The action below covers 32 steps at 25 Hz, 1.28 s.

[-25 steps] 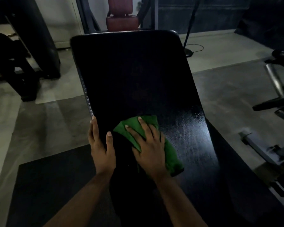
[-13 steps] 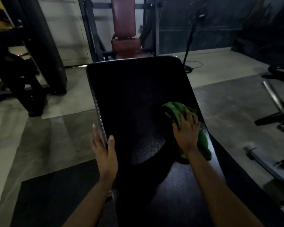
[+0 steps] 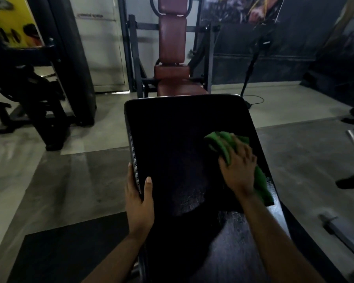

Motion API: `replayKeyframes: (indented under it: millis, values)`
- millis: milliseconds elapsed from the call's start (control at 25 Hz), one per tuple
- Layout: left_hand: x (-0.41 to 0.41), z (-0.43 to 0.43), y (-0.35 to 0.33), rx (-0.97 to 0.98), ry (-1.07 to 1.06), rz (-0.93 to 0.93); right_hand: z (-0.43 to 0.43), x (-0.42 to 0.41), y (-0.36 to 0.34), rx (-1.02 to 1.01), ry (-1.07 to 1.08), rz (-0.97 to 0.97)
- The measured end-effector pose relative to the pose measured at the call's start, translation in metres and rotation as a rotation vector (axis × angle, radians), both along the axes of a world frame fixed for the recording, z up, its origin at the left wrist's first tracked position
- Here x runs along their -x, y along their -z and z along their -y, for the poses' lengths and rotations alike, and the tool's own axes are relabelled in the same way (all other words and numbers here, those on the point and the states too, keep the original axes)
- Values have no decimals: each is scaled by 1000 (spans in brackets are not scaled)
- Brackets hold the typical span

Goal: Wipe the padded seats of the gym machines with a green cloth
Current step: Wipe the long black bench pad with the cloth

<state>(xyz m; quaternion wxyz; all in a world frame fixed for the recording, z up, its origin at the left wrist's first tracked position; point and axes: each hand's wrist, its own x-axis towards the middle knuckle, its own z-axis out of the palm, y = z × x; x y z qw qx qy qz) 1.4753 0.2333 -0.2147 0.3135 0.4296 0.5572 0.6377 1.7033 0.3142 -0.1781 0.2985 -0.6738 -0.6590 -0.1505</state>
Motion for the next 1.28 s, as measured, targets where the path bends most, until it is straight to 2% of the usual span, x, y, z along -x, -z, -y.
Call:
replayKeyframes:
  millis: [160, 240, 280, 360, 480, 560, 680, 840, 920, 1000, 1120, 1200, 1280]
  values:
    - [1, 0, 0, 9, 7, -28, -31, -40, -24, 73, 133, -183]
    - [2, 1, 0, -2, 5, -32, -22, -29, -30, 69, 184, -261]
    - [2, 1, -1, 1, -2, -36, -12, -12, -27, 18, 159, -236]
    - [2, 1, -2, 15, -24, -58, 22, 42, -14, -77, -32, -58]
    - [1, 1, -4, 9, -45, -70, 54, 108, 0, -21, -355, 153]
    - [1, 1, -6, 8, -42, -74, 33, 108, -13, -22, -444, 213]
    - [2, 1, -6, 13, -15, -79, -14, 77, -30, -43, -384, 208]
    - [1, 5, -6, 30, -1, -78, -71, 32, -53, -61, -134, 57]
    - [1, 6, -7, 36, -3, -92, -84, 27, -66, -15, -37, -22]
    - [2, 6, -7, 39, -4, -109, -78, 43, -67, -7, 13, -21]
    - [4, 6, -14, 28, 2, -130, -37, 94, -54, -94, -131, 64]
    - [6, 9, -18, 25, 54, -102, -1, 123, -41, -65, -282, 105]
    - [14, 3, -29, 10, 120, -75, 11, 131, -44, -67, -356, 73]
